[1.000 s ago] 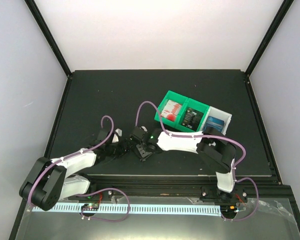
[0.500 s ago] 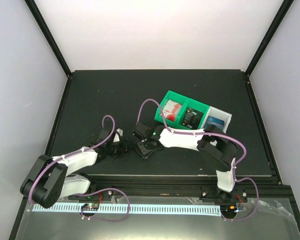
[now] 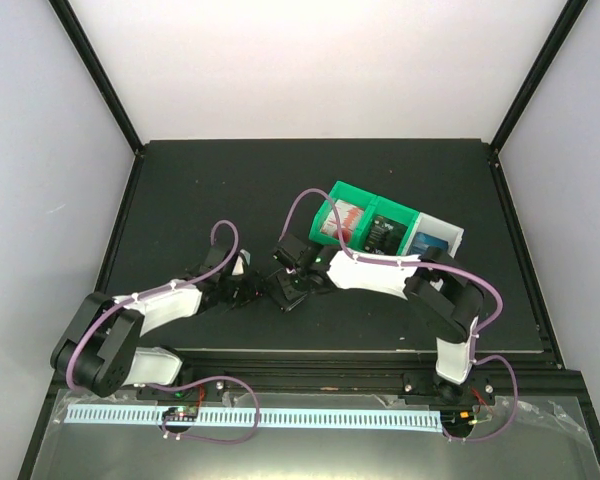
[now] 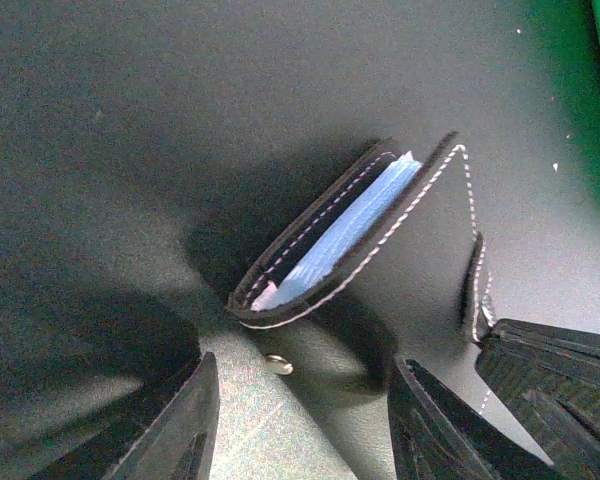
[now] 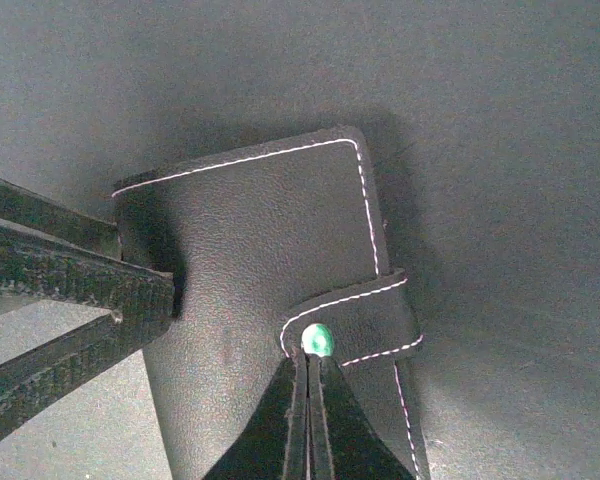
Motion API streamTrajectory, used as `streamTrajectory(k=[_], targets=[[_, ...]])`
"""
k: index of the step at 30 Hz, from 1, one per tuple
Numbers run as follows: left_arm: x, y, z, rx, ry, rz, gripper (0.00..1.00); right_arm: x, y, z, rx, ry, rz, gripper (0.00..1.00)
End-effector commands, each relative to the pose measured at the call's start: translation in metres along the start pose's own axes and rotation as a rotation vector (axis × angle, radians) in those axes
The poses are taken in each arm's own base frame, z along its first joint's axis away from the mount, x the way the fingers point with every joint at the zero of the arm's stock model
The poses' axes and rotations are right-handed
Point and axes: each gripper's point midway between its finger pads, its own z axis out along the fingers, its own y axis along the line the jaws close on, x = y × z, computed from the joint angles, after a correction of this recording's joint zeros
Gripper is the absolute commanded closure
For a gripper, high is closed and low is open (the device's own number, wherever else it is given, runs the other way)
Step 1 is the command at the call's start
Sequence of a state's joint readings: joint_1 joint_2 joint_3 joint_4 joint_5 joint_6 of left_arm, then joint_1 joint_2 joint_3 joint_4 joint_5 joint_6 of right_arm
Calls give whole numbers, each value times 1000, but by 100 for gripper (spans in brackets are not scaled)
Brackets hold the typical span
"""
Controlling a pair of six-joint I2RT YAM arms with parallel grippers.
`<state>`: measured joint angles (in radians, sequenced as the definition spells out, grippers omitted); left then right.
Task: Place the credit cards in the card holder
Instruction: Open the card holder at the center of the board.
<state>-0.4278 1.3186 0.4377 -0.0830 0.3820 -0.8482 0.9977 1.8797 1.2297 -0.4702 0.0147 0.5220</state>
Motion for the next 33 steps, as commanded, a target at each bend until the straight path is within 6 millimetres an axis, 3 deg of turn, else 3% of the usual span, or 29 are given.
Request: streamTrajectory(k=[1, 4, 7, 11, 22, 24, 28, 33], targets=[[5, 27, 3, -128, 6, 9, 51, -14, -7, -15, 43, -68, -23, 91], [4, 27, 2, -125, -3, 2, 52, -17, -8, -13, 49, -86, -73, 69], [3, 28, 1, -119, -22, -15, 52, -18, -2, -9, 28, -90, -149, 55], [4, 27, 1, -83, -43, -51, 52, -20, 0, -2, 21, -91, -187, 49], [12, 26, 10, -18, -26, -77, 51, -1, -17, 29, 132, 4, -169, 49], [13, 28, 10, -22, -22, -81, 51, 3, -17, 32, 127, 17, -153, 54], [16, 30, 12, -16, -19, -84, 51, 9, -14, 34, 102, 34, -110, 74], [21, 38, 15, -41, 0, -93, 52, 10, -6, 29, 47, 19, -52, 81]])
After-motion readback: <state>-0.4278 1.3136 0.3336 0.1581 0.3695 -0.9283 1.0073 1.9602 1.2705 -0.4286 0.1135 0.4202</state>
